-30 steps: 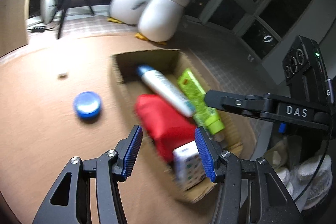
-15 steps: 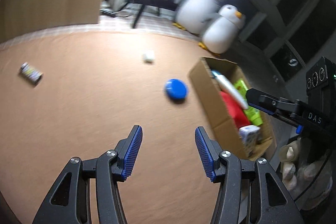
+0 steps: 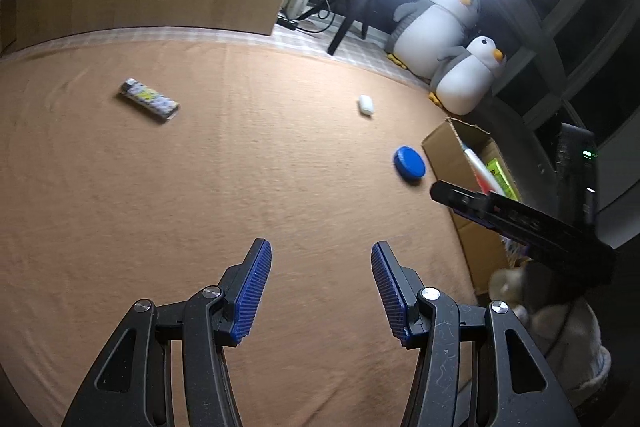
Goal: Organize objects
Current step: 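Withdraw the right tool and move it over the blue round tin, then close the right tool on the blue tin and lift it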
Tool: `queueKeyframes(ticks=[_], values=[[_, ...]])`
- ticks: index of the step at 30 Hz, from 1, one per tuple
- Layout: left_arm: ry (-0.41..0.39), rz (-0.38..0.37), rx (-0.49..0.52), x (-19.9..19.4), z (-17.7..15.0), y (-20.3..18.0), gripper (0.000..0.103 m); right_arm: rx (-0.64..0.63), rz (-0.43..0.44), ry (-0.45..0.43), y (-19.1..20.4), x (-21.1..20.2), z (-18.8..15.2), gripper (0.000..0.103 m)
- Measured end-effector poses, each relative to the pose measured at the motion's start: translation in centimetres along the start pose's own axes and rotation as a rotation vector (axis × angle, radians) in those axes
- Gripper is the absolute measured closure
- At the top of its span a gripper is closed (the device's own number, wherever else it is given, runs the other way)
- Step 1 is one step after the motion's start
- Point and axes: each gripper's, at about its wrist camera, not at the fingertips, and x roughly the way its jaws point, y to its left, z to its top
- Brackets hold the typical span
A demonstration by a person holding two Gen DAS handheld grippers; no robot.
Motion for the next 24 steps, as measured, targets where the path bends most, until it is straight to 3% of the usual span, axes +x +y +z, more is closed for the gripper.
queueKeyframes(ticks=[8, 24], values=[[0.008, 0.005, 0.015, -1.7, -0.6, 2.5, 0.043, 0.067, -0.15, -0.017, 0.1, 3.4, 0.3, 0.042], [0.016, 0.025, -0.026, -2.8, -1.0, 6.9, 0.043, 0.1, -0.307, -0.01, -1.1, 8.5, 3.9, 0.042]])
